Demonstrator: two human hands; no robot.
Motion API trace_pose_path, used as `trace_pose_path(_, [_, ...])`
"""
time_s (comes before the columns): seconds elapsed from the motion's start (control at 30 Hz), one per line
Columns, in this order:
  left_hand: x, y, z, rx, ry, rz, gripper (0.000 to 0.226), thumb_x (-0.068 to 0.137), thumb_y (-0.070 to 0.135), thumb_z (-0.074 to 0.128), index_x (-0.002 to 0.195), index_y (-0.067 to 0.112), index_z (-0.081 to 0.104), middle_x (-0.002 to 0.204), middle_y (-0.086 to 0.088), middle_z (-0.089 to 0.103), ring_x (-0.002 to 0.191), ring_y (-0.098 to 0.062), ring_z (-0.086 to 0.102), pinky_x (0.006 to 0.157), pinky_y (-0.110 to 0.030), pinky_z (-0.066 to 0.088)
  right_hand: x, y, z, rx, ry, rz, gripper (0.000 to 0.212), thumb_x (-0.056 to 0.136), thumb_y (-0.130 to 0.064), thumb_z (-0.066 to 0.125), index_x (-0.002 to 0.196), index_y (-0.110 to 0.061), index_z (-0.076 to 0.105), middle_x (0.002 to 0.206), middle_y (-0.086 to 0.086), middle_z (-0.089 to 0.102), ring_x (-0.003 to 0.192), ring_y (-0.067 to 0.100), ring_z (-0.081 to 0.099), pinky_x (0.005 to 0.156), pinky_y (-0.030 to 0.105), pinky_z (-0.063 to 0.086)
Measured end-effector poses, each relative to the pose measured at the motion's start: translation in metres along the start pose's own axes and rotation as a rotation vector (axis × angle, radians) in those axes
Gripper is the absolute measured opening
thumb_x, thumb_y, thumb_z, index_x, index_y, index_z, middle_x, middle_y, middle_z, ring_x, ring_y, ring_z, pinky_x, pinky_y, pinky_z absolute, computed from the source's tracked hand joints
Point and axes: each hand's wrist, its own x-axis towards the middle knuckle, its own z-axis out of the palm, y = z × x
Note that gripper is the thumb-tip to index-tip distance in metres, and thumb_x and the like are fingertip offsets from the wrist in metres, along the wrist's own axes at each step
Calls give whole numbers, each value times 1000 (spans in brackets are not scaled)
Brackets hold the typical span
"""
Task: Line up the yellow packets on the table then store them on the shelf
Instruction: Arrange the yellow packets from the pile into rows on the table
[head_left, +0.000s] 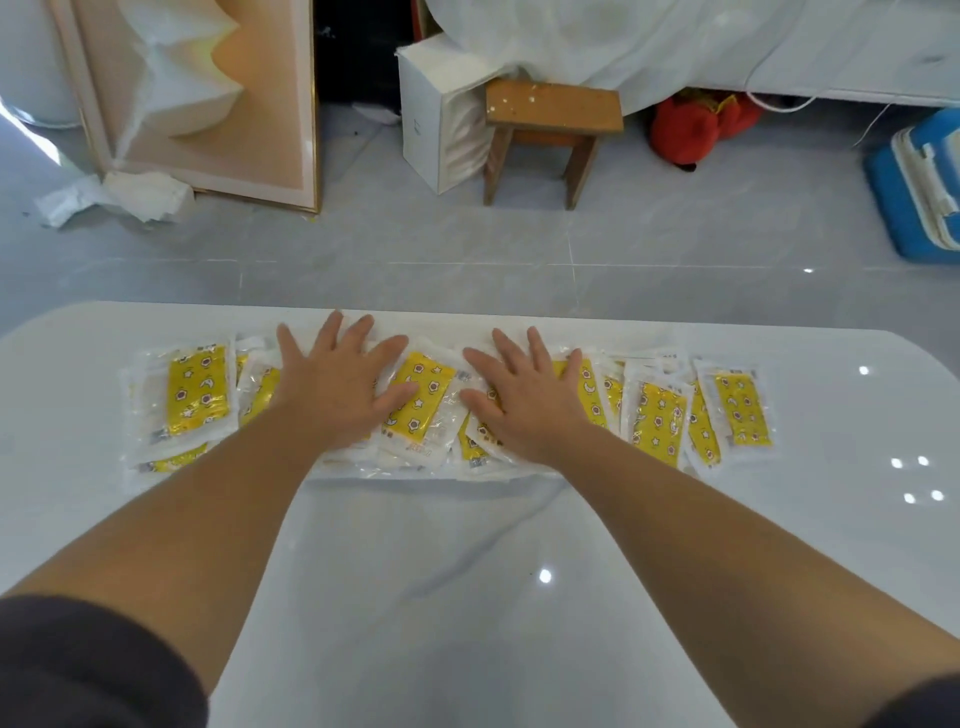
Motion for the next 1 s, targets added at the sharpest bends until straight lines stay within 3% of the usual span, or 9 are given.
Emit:
trace_pose_path(0.2, [-12,13,6,-5,77,-122,73,86,71,9,151,37,8,162,-1,6,148,-28,3,111,-68,8,-1,-3,4,54,81,22,61,94,-66,15,150,-43,14,163,-4,1,149,27,-10,111,68,-4])
trace_pose_path(0.33, [-5,25,-5,-1,192,72,71,89,67,11,152,34,4,162,2,2,149,-24,1,112,-64,4,-1,-2,-1,71,140,67,62,94,-65,15,151,-41,13,163,-6,4,149,25,-7,112,67,-3])
trace_pose_path(0.47, [6,31,-1,-6,61,246,72,91,68,11,152,30,11,161,3,13,148,-21,9,116,-58,9,1,2,2,62,84,62,59,97,-60,18,151,-37,16,159,-4,21,149,24,7,114,65,-1])
trace_pose_path(0.57, [2,29,2,71,86,154,72,89,65,12,142,21,32,144,-2,38,137,-24,31,114,-57,15,0,5,-2,32,120,23,55,98,-55,24,148,-33,25,149,-4,36,142,22,23,114,64,7])
trace_pose_path(0.67, [-5,31,-1,68,164,63,70,88,63,13,130,16,43,131,-5,48,127,-26,39,113,-58,16,-1,9,-7,65,116,-19,51,99,-50,29,146,-32,30,146,-5,39,140,20,25,115,62,6])
trace_pose_path(0.83, [-18,-6,-6,-185,244,-107,59,96,53,31,141,16,37,151,-5,31,142,-25,25,115,-55,14,0,-8,-17,95,82,-64,55,98,-50,31,149,-31,24,156,-3,25,148,22,10,116,61,2])
trace_pose_path(1.0, [-46,-100,6,-229,151,-290,61,98,49,30,148,14,27,156,-5,24,145,-25,18,115,-55,15,28,-81,-27,104,33,-191,58,99,-50,32,151,-28,20,159,-2,21,149,21,7,117,59,-1])
